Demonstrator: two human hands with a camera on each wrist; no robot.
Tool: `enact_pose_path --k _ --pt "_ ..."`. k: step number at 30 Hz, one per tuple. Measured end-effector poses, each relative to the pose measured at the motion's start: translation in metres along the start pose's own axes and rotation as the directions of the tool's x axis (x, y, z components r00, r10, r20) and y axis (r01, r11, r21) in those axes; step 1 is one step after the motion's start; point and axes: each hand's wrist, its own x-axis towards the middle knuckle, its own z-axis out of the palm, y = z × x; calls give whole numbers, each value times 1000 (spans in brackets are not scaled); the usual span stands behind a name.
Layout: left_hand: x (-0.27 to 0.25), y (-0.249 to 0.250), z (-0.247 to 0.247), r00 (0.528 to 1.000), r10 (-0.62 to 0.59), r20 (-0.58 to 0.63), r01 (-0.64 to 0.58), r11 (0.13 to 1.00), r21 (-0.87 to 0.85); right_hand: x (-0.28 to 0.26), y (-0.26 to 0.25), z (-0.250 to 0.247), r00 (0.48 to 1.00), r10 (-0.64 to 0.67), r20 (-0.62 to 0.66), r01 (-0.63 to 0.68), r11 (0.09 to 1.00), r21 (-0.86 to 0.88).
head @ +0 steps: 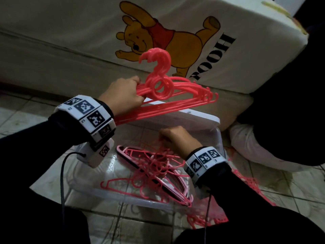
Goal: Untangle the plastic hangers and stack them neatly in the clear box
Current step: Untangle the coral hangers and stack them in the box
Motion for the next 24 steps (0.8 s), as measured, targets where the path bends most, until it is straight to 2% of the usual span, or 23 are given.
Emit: enact_pose_path --k 3,7,10,12,16,19,24 --pt "1 -3 2 1000 4 -7 -4 1000 23 -2 3 -15 987 23 -157 -8 995 97" --pt "2 -6 1 999 -7 -54 11 998 57 -9 -2 -46 938 21 -345 34 988 152" --pt "1 -6 -2 997 -17 -82 24 996 86 -17 -6 -65 918 63 -391 43 966 256" --pt "1 -5 -2 998 -26 -48 31 995 95 -21 -8 -75 902 75 -426 66 949 309" --pt "-7 0 1 997 -39 66 32 994 100 -23 -8 -87 861 91 -501 83 946 314" --pt "-13 7 1 990 -38 136 22 993 116 -23 -1 -91 841 116 -529 46 958 283" --pt "-18 9 8 992 34 125 -46 994 95 -22 -1 -90 842 120 -526 64 946 318"
